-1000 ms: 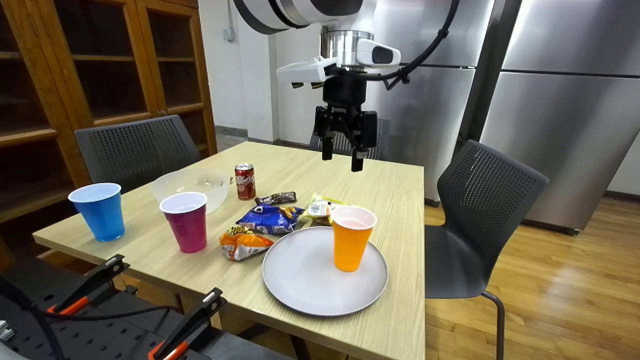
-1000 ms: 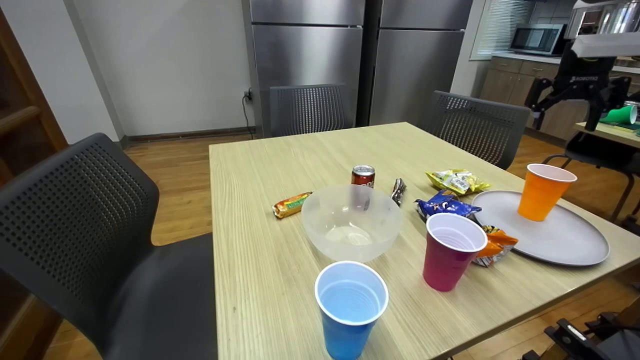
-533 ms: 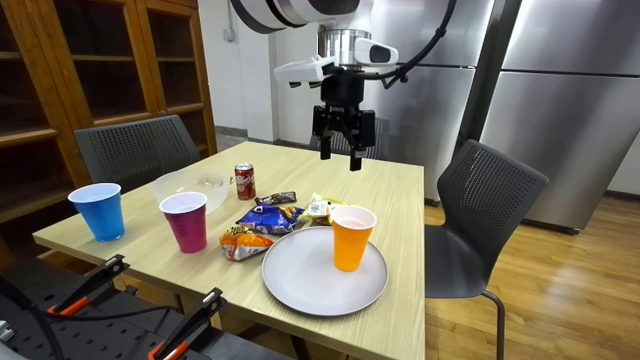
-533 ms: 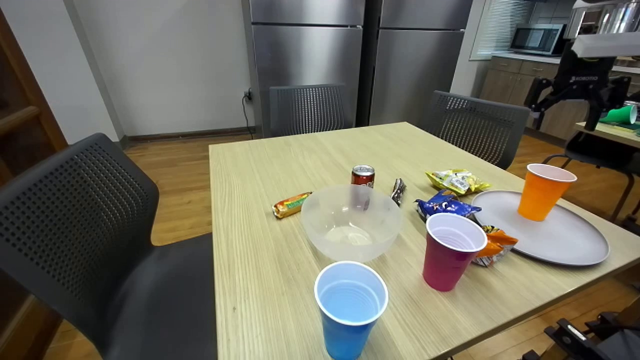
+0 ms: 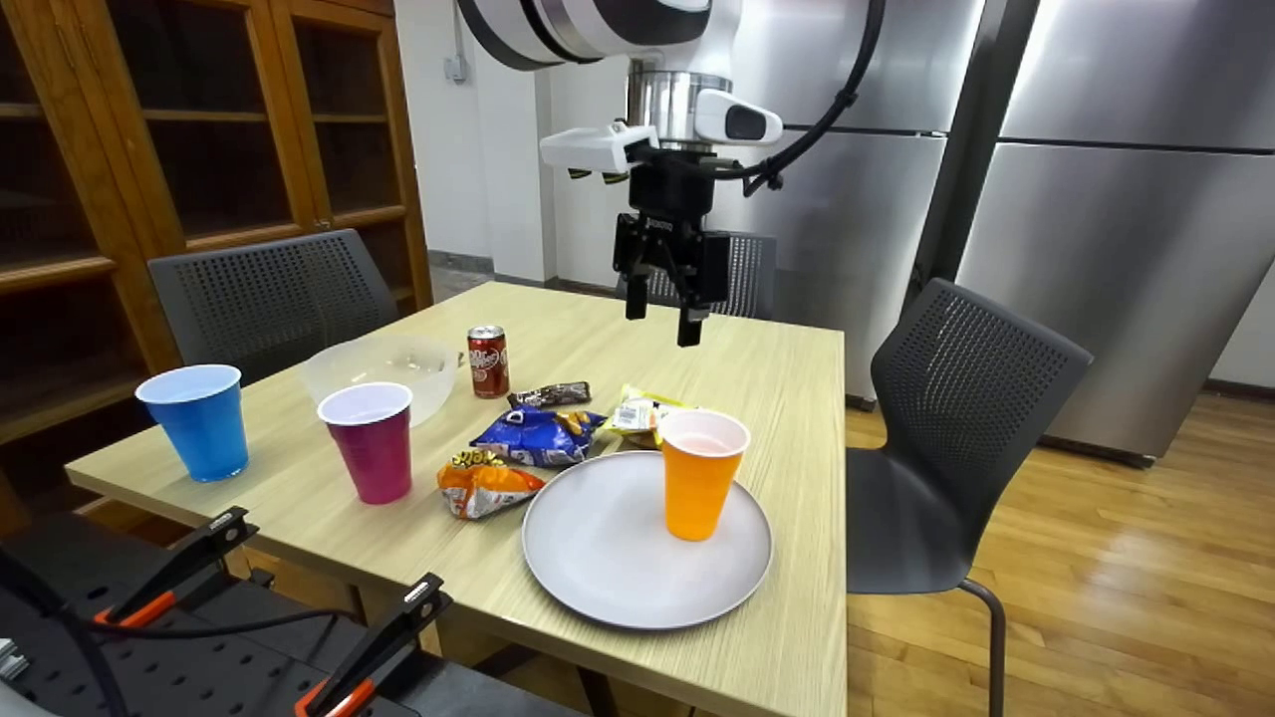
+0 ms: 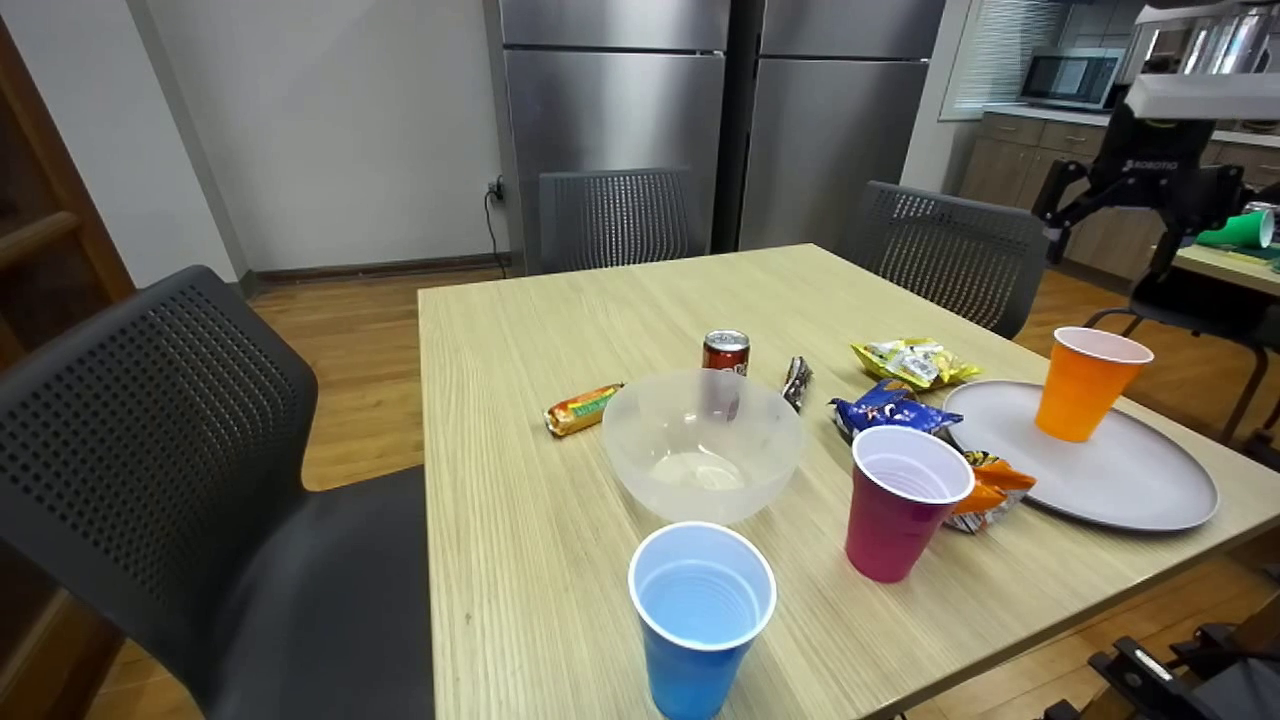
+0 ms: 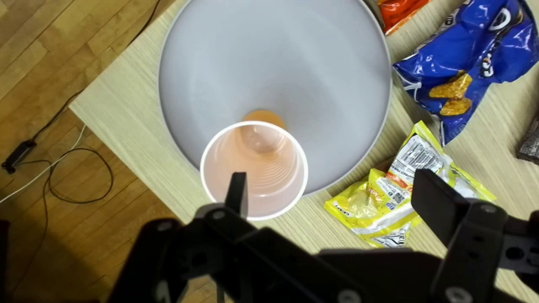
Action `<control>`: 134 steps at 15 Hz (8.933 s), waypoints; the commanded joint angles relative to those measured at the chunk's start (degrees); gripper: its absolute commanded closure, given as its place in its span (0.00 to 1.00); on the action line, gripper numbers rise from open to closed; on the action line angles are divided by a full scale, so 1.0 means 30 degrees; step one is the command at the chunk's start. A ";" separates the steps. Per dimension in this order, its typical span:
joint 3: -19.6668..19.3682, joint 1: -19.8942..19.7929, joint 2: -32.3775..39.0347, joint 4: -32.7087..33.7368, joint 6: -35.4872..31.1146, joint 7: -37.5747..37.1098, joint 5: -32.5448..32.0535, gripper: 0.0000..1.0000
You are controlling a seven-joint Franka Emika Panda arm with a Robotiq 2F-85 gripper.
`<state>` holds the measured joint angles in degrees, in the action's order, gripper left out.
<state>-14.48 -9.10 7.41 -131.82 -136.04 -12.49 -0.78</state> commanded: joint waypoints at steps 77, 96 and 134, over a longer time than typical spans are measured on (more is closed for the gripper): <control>0.1349 0.1426 1.1071 1.2940 0.1159 -0.9166 0.5252 1.00; 0.2922 0.3669 0.3802 0.3217 -0.5007 -0.6588 0.5264 1.00; 0.7115 0.6931 0.1001 -0.2366 -0.6177 -0.4086 0.2689 1.00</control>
<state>6.27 11.18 8.56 -141.46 -156.99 -25.50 8.68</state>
